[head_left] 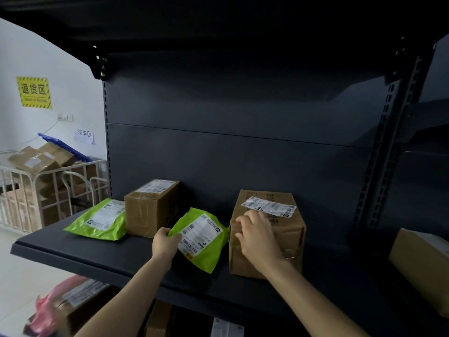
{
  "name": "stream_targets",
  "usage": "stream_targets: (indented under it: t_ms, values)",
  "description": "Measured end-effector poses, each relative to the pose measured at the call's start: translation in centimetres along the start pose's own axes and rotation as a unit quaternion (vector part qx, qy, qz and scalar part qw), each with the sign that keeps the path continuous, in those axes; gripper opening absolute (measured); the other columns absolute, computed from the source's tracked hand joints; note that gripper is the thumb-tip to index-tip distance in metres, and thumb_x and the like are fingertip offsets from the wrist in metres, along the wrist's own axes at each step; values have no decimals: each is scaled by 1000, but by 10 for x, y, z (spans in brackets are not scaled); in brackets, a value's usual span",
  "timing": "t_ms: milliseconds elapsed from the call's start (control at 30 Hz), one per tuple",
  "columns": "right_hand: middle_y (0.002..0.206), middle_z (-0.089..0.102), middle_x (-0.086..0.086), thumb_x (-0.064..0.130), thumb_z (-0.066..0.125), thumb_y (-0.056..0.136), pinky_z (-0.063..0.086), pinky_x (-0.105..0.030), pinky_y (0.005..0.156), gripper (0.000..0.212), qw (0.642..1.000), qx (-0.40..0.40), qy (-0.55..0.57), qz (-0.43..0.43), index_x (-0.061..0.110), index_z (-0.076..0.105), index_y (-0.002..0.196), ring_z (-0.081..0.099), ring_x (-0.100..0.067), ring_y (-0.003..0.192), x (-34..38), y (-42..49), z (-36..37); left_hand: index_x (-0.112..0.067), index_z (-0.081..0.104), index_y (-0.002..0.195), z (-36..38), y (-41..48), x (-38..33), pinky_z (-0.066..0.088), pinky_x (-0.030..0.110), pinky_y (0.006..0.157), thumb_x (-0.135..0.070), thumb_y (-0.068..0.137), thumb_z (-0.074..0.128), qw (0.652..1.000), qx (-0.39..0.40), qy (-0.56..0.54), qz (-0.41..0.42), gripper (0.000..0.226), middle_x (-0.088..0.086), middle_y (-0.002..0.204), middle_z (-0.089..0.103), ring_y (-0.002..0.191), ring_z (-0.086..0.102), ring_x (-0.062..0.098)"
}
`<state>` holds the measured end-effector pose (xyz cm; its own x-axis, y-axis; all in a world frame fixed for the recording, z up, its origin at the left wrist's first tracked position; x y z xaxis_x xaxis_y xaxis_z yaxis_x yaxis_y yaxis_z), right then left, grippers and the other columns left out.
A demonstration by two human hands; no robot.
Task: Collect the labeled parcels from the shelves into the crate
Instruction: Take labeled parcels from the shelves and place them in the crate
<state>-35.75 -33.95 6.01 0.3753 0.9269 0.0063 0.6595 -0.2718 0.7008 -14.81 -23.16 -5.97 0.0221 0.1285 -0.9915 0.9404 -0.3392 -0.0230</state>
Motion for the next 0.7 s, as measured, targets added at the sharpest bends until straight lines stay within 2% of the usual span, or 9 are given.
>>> stream_targets:
  t_ms: [67,167,233,333,433,533,700]
  values:
    - [91,59,-1,20,77,71,52,-33,77,29,1000,0,3,-4,12,67,96,57,-19,86,5,1,2,-7,48,99,-2,1,-3,47,43,80,-5,86,58,1000,-3,14,6,17,14,95,57,89,56,29]
    - [80,58,3,24,87,55,55,-28,65,37,1000,-15,2,-5,16,67,85,59,-15,74,5,1,0,-8,47,103,-1,3,-8,45,38,77,-7,86,59,997,9,65,28,21,11,96,55,93,55,29]
    - [80,58,4,25,88,52,55,-27,63,40,1000,-23,-4,-7,16,67,85,59,-14,73,3,0,-1,-8,47,107,1,0,-13,42,34,75,-10,85,61,991,21,127,47,25,14,104,56,97,54,30]
    - [83,59,2,25,88,53,56,-29,65,44,1000,-19,-14,-8,14,68,90,60,-16,75,2,-3,0,-6,43,128,3,-2,-19,40,39,90,-15,85,63,971,24,226,78,49,19,127,47,118,44,35]
    - [89,62,1,30,88,53,57,-28,67,55,999,-14,-41,-9,12,68,100,63,-16,79,0,-5,0,-10,38,135,5,-11,-34,33,42,103,-19,86,62,949,19,291,122,55,17,136,40,128,33,36]
    - [96,63,-1,32,87,55,55,-29,74,61,999,-8,-47,3,10,67,107,64,-17,86,-7,-10,-4,-13,39,135,15,-23,-50,34,39,103,-24,88,60,933,31,315,171,53,13,138,40,129,34,32]
    - [98,65,-2,35,88,52,55,-29,76,65,997,-3,-72,13,9,67,107,65,-18,88,-18,-21,-17,-15,40,135,39,-53,-77,33,35,105,-26,87,62,913,53,313,254,54,8,141,39,132,32,27]
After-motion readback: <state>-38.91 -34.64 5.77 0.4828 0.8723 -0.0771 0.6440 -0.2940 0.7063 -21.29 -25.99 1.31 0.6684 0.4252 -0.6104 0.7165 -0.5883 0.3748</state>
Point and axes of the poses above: each hand's wrist, its own y-axis towards the middle knuckle, its own z-axis out of the palm, x = y × z, the point moved 10 cm from there along y, towards the middle knuckle
